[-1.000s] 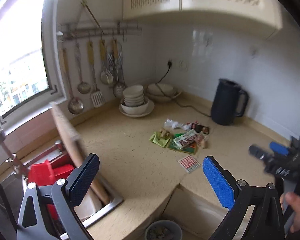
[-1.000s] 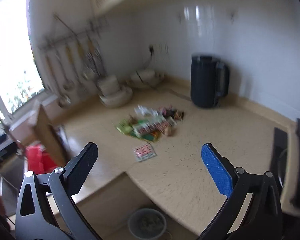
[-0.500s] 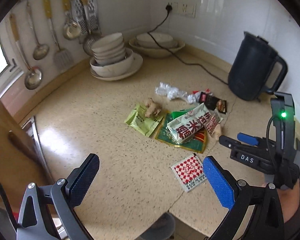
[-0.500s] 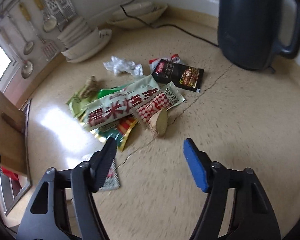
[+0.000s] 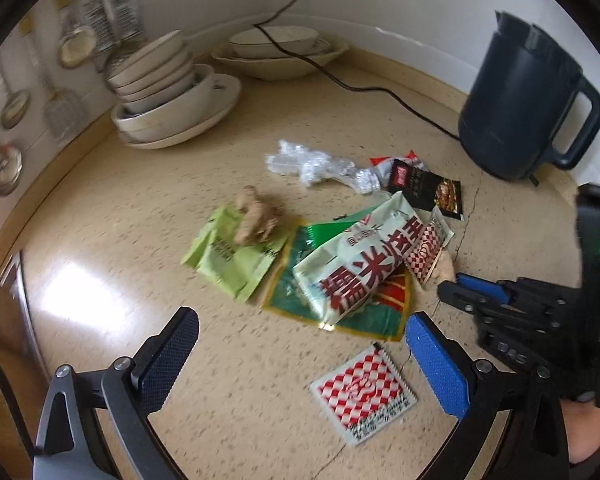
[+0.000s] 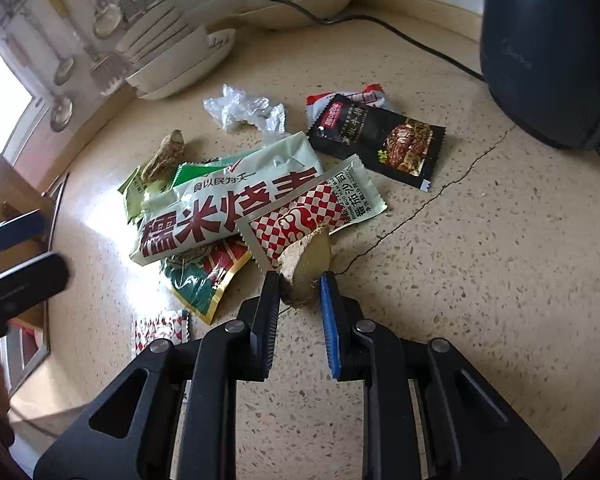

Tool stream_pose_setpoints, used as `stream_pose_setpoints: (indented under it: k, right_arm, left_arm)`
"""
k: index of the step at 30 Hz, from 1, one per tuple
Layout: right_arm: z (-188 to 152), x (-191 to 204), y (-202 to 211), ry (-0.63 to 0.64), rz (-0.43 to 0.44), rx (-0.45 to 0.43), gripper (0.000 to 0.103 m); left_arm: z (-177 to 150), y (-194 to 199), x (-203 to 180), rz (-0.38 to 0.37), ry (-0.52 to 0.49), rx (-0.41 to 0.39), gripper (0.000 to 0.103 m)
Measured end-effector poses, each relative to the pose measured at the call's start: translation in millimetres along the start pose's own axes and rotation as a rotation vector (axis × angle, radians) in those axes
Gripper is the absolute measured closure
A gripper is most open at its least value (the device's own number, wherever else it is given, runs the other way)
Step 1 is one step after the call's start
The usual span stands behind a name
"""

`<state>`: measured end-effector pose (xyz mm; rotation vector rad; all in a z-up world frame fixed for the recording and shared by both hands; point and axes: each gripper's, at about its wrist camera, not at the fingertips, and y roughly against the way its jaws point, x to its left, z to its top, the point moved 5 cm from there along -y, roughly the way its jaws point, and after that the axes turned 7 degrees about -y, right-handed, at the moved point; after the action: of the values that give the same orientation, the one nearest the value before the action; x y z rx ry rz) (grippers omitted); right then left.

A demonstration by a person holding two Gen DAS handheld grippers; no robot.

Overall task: Collect trash
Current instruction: 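Raise both tools back up toward the wrappers on the counter, then grasp the large white rice-cracker bag with the left gripper while the right grasps a small brown scrap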

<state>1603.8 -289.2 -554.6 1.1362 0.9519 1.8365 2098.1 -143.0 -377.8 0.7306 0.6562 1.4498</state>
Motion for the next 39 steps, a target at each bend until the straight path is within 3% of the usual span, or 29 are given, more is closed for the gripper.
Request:
stream_pose_setpoints:
  k: [2,11,13,18,20,22,31,36,37,39]
  right_arm:
    - [1.5,-3.1,4.8,0.0,0.008,-0.011,0.09]
    - [9.5,-18.2,22.3,-0.043,0.056,-0.042,0.09]
    - [8.1,-20.8,21.3,-0.053,0.062,-0.036,0.09]
    - [8.6,-22.0,19.6,-0.07,0.078,-0.034,0.092]
    - [9.1,-20.6,18.0,-0.065,0.074,-0.033,0.092]
    - [9.2,-19.5,15.3,-0.061,0.072,-0.028,0.092]
    - [8.8,-10.3,0.5,-0.012,0.009,-0.017,0.074]
    - [10.2,-8.8,-6.8,-0.015,-0.01,-0.025,0.075]
    - [10.3,-9.1,-7.5,-0.01,-0.019,-0.029,0.077]
    - [9.3,-10.0,-7.0,-0.005,-0.017,-0.037,0.078]
  left_arm:
    - [4.4,-12.9,-5.5,-0.018,-0.042,-0.015,0.001]
    - [23.9,-71.0,-21.0,0.101,-0.207,-0.027,0.001]
    - [26.1,-79.4,-24.8,0.094,-0.224,-0.03,0.001]
    - [18.0,-98.4,-33.3,0.102,-0.307,0.021,0.002]
    - [18.0,-101.4,-32.4,0.076,-0.295,0.014,0.011]
    - [19.9,-107.7,-29.6,-0.018,-0.232,0.022,0.035]
    - [17.4,-108.2,-12.6,-0.064,-0.175,0.009,0.051]
    - [10.0,-94.0,-6.5,-0.074,-0.154,-0.005,0.052]
    - [8.4,-89.6,-4.9,-0.076,-0.147,-0.017,0.058]
    - [5.2,-83.0,-2.4,-0.108,-0.127,-0.023,0.059]
